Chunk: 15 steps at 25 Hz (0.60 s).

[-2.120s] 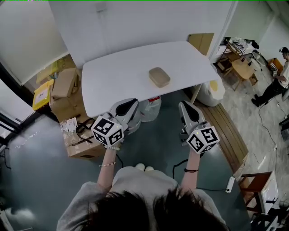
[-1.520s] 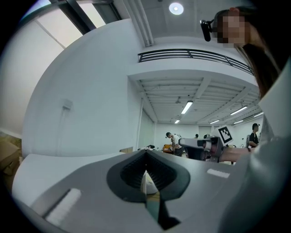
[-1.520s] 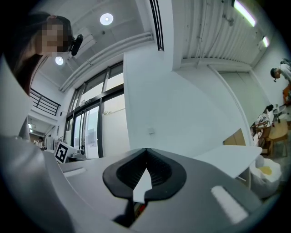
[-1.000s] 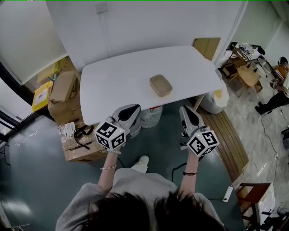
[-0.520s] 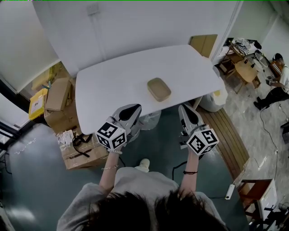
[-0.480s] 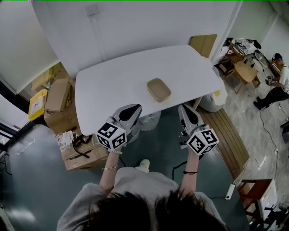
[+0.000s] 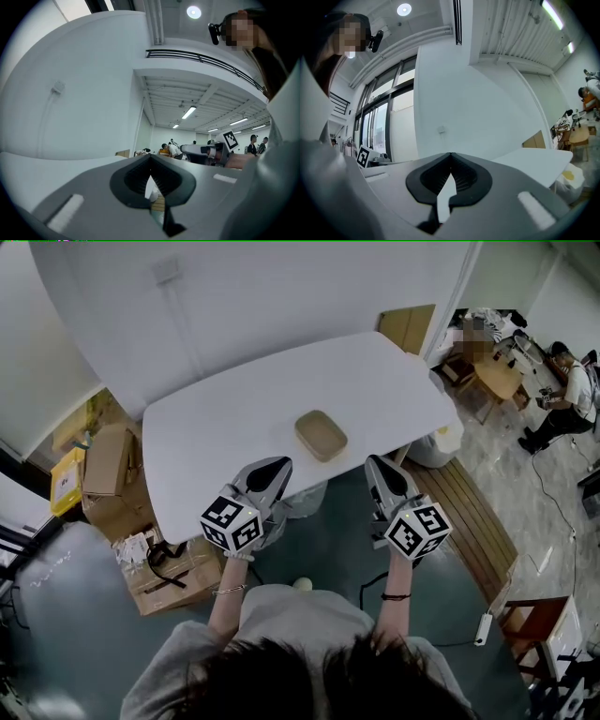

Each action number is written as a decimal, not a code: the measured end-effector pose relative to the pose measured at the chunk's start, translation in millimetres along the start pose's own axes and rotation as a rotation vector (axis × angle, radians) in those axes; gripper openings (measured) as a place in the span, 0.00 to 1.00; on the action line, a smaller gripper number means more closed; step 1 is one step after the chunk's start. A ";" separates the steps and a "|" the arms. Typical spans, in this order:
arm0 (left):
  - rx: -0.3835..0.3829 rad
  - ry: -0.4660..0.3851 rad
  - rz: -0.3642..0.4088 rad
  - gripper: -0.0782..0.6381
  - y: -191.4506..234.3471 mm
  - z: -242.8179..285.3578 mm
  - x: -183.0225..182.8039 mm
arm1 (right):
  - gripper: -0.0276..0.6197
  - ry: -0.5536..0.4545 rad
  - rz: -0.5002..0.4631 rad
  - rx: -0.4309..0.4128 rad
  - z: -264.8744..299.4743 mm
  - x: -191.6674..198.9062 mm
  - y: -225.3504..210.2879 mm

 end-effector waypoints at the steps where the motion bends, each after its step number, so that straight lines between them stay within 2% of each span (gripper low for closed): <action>1: 0.005 0.000 0.001 0.10 1.7 2.6 0.4 | 0.06 0.000 -0.001 0.003 1.5 0.4 -1.3; 8: 0.027 0.005 0.005 0.10 10.9 15.5 1.6 | 0.06 0.004 0.009 0.016 11.1 4.4 -10.6; 15: 0.004 0.009 -0.006 0.10 15.8 23.2 1.3 | 0.06 0.026 0.020 0.015 21.2 0.6 -22.1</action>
Point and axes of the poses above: the fingertips, and each gripper's own axes: z forward along the fingers, y to its left, x out of its underside, the point moved 10 cm from there along -z, backward along the fingers, and after that the axes turned 7 degrees about z, right-handed, at the moved point
